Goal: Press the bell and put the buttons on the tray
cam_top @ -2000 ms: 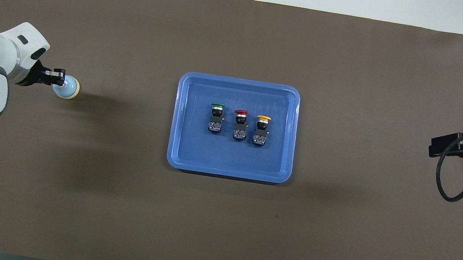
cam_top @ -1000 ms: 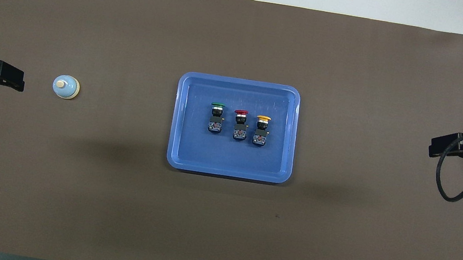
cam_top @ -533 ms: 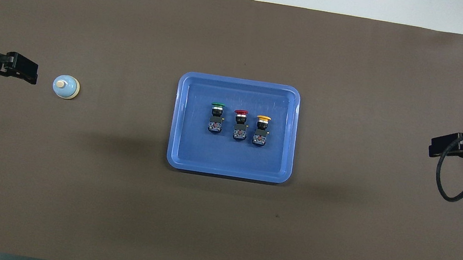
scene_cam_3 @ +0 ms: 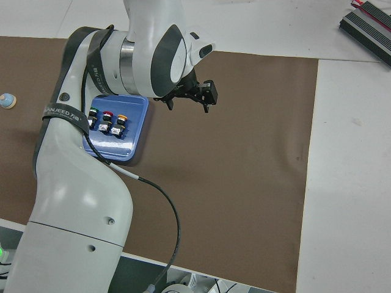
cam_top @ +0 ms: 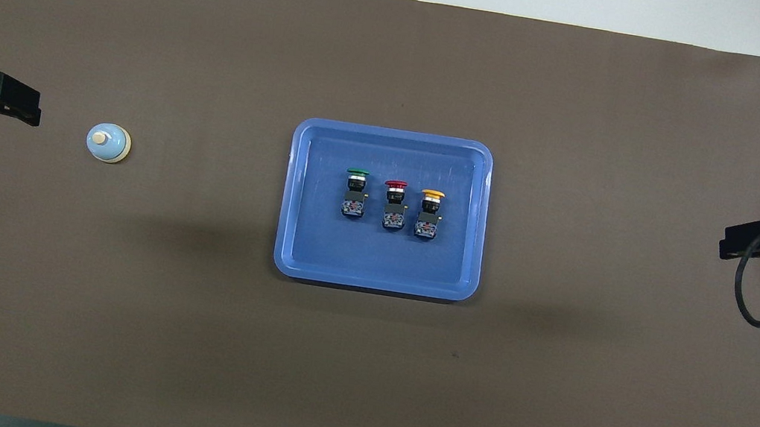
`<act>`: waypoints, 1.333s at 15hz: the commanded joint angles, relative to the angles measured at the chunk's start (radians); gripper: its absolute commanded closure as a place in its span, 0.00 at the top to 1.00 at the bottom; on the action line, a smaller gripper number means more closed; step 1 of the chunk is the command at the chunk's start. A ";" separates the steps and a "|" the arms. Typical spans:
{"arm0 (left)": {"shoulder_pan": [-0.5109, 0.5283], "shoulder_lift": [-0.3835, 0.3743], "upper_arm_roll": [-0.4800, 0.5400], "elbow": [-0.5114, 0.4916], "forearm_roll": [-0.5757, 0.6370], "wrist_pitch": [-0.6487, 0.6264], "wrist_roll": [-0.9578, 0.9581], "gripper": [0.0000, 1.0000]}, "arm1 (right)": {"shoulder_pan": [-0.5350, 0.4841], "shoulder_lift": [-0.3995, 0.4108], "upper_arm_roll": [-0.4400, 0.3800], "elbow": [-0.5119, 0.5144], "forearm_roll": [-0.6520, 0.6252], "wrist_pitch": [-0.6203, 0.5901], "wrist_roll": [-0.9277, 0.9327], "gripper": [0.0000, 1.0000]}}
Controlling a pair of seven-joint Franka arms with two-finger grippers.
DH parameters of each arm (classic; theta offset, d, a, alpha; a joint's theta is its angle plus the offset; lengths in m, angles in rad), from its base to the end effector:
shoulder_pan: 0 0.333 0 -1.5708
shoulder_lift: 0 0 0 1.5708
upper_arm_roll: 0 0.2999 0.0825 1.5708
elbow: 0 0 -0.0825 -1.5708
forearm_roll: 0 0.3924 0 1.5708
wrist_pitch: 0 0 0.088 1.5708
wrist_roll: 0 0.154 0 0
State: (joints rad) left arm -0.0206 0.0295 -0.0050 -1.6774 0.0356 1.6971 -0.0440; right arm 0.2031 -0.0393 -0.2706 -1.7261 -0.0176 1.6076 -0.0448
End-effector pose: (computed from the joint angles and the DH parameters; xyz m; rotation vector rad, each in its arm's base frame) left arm 0.5777 -0.0097 0.5041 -3.1060 -0.0213 0.0133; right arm 0.5442 -0.0412 0.5112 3.1363 -0.0325 -0.1269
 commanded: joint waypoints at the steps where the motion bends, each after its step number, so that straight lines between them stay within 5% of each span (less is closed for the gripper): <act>1: -0.008 0.007 -0.006 0.051 -0.005 -0.031 -0.004 1.00 | -0.066 -0.004 0.007 0.003 -0.013 -0.012 -0.001 1.00; 15: -0.010 0.004 -0.009 0.071 -0.008 -0.025 -0.004 1.00 | -0.088 -0.010 0.007 0.039 -0.045 -0.003 -0.006 1.00; 20: -0.009 0.003 -0.010 0.068 -0.008 -0.025 -0.002 1.00 | -0.083 -0.010 0.085 0.040 -0.045 -0.005 -0.006 1.00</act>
State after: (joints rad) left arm -0.0227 0.0293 -0.0197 -1.6199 0.0356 1.6792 -0.0439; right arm 0.1241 -0.0451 -0.2001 -1.6899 -0.0429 1.6146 -0.0458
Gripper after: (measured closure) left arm 0.000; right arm 0.000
